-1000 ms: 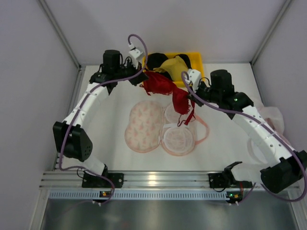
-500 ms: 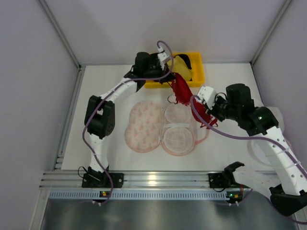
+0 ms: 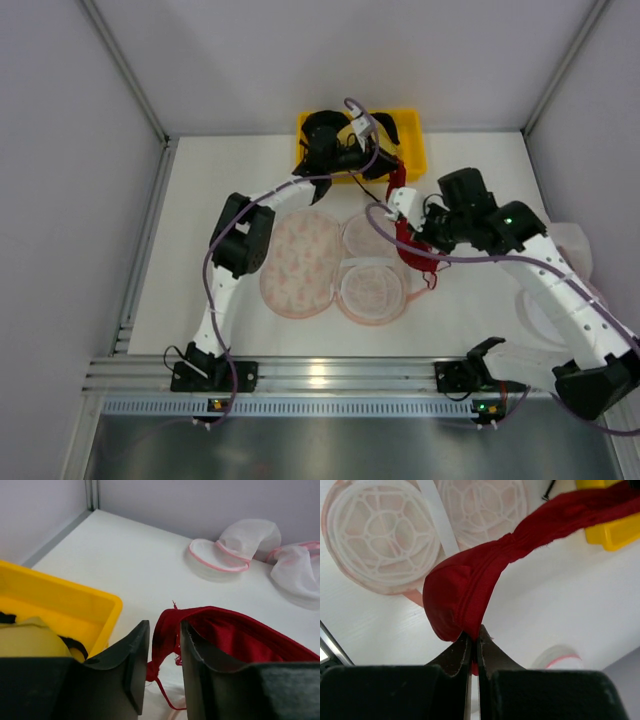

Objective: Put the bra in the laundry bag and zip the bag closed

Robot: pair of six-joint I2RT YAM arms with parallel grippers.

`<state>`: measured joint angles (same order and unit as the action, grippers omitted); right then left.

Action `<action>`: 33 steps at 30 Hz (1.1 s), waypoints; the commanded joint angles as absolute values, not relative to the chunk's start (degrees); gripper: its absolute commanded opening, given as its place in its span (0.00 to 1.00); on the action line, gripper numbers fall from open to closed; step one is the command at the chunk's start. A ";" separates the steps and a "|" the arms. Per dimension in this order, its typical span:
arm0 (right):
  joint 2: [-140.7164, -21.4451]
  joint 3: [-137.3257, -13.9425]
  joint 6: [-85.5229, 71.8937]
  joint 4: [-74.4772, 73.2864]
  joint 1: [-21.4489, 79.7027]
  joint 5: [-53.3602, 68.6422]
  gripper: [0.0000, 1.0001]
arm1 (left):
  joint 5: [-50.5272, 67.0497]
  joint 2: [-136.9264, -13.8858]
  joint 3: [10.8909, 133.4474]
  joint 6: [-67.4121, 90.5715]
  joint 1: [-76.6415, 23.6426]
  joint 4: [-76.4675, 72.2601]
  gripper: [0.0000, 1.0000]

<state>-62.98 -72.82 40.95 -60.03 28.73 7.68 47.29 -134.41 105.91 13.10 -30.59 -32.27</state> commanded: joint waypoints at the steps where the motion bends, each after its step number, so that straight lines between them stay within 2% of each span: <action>1: -69.33 -72.17 40.52 -54.42 34.88 11.16 0.00 | 47.90 -131.66 100.40 11.78 -28.83 -39.38 0.40; 3: -73.89 -69.97 40.52 -52.30 38.38 11.60 0.00 | 46.85 -130.61 98.19 11.51 -26.82 -36.93 0.46; 4: -75.39 -69.35 40.26 -49.86 39.28 11.95 0.00 | 45.80 -129.04 97.04 11.86 -26.02 -36.57 0.59; 6: -79.60 -68.12 40.17 -47.82 41.38 12.48 0.00 | 43.25 -126.14 94.05 12.57 -23.14 -33.77 0.73; 8: -82.86 -69.51 40.34 -47.03 42.88 12.83 0.00 | 41.49 -123.76 91.86 14.14 -21.10 -31.48 0.85; 9: -86.27 -70.57 40.43 -47.11 44.02 13.62 0.00 | 41.48 -121.14 90.89 14.93 -18.92 -30.51 0.87; 15: -99.37 -81.11 41.04 -50.87 46.32 15.46 0.00 | 42.54 -107.44 78.08 15.56 -12.32 -26.38 0.87; 16: -100.62 -82.60 40.96 -52.28 46.32 16.25 0.07 | 42.54 -105.75 76.74 15.12 -11.87 -25.24 0.87; 17: -101.77 -85.31 40.78 -53.43 46.41 17.13 0.30 | 42.19 -104.25 75.34 14.51 -11.43 -22.88 0.87; 19: -102.22 -87.09 38.42 -54.75 46.32 19.33 0.45 | 41.57 -100.47 73.05 13.02 -10.29 -18.04 0.86; 20: -101.52 -88.06 37.45 -54.58 46.32 19.94 0.61 | 41.22 -99.50 72.52 12.75 -10.02 -13.32 0.85; 23: -97.31 -89.82 31.84 -53.88 45.45 21.70 0.63 | 41.66 -95.81 68.92 12.31 -8.62 -9.33 0.83; 25: -95.89 -89.65 25.77 -52.13 43.96 23.20 0.61 | 40.88 -93.26 66.29 10.39 -8.00 -6.43 0.82; 29: -95.45 -85.79 15.14 -48.53 33.53 23.73 0.57 | 40.52 -91.06 63.55 8.44 -7.91 -2.82 0.82; 33: -96.06 -82.88 8.19 -44.56 24.45 23.55 0.59 | 39.56 -90.96 62.58 5.11 -8.09 1.65 0.82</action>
<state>-96.64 -84.86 17.26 -48.34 30.15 23.22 40.27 -93.34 62.63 8.97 -8.12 -2.52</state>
